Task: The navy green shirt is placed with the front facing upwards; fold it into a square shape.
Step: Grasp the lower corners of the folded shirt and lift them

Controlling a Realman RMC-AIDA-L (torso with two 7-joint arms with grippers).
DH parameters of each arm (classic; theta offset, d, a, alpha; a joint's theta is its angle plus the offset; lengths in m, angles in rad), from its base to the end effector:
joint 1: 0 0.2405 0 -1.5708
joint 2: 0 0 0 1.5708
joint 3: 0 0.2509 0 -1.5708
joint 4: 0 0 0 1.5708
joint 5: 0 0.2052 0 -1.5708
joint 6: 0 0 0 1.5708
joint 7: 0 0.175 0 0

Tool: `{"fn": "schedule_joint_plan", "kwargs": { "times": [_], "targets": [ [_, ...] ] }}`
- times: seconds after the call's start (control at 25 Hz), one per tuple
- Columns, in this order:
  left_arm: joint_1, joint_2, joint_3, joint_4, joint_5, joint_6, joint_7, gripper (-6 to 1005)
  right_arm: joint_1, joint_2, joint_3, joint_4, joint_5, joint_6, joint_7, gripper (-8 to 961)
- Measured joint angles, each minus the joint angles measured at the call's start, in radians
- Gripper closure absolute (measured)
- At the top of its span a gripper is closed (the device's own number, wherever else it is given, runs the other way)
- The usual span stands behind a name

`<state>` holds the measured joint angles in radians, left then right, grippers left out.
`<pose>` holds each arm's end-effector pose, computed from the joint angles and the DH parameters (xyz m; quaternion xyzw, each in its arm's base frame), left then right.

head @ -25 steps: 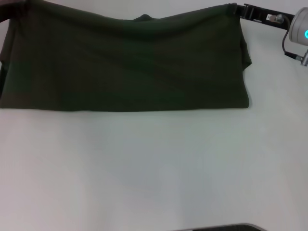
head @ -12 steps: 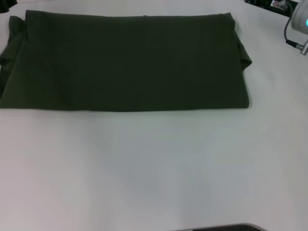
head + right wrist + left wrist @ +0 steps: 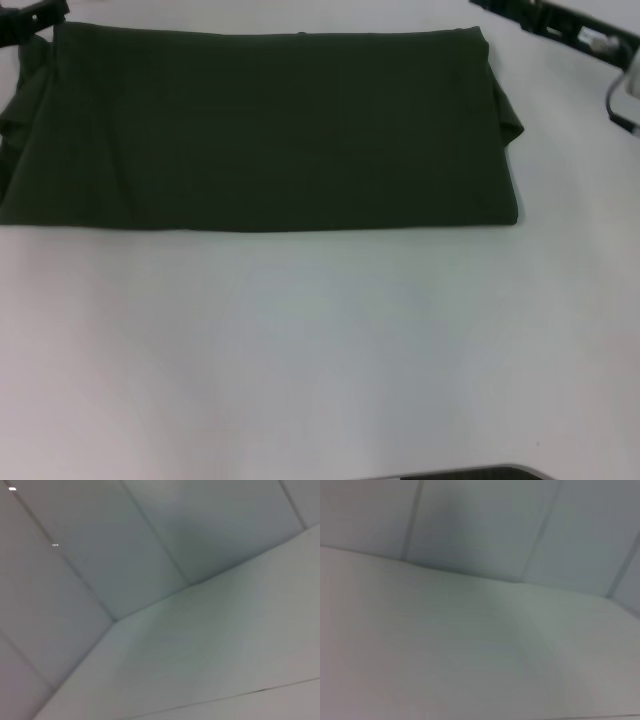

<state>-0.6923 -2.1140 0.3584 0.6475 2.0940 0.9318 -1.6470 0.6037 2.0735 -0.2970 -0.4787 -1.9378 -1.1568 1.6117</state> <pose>-0.2857 0.4445 0.0296 -0.7778 -0.4110 -0.2390 0.4111 0.2942 0.4036 0.0143 -0.7498 0.4630 0.3453 0.3228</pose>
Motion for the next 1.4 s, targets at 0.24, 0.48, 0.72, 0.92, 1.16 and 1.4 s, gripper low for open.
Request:
{"fn": "schedule_joint_plan", "kwargs": {
  "times": [0.24,0.48,0.72,0.92,1.16,1.4],
  "targets": [
    [0.083,-0.011,0.002,0.089,-0.037,0.227,-0.040,30,-0.100,-0.020,0.001,-0.026,-0.005,-0.190,0.009,152],
    [0.166,-0.044,0.005,0.165,-0.044,0.400,-0.066,30,-0.167,-0.074,-0.033,-0.058,-0.089,-0.300,0.159,156],
    [0.204,-0.047,0.001,0.173,-0.047,0.504,-0.048,31,-0.192,-0.123,-0.051,-0.099,-0.204,-0.403,0.369,159],
    [0.227,-0.048,-0.002,0.171,-0.048,0.542,-0.032,31,-0.205,-0.139,-0.058,-0.117,-0.267,-0.439,0.459,161],
    [0.234,-0.049,-0.002,0.160,-0.045,0.547,-0.027,32,-0.195,-0.137,-0.065,-0.103,-0.336,-0.434,0.508,163],
    [0.235,-0.049,-0.003,0.160,-0.048,0.547,-0.017,32,-0.183,-0.117,-0.082,-0.090,-0.350,-0.415,0.514,162]
  ]
}}
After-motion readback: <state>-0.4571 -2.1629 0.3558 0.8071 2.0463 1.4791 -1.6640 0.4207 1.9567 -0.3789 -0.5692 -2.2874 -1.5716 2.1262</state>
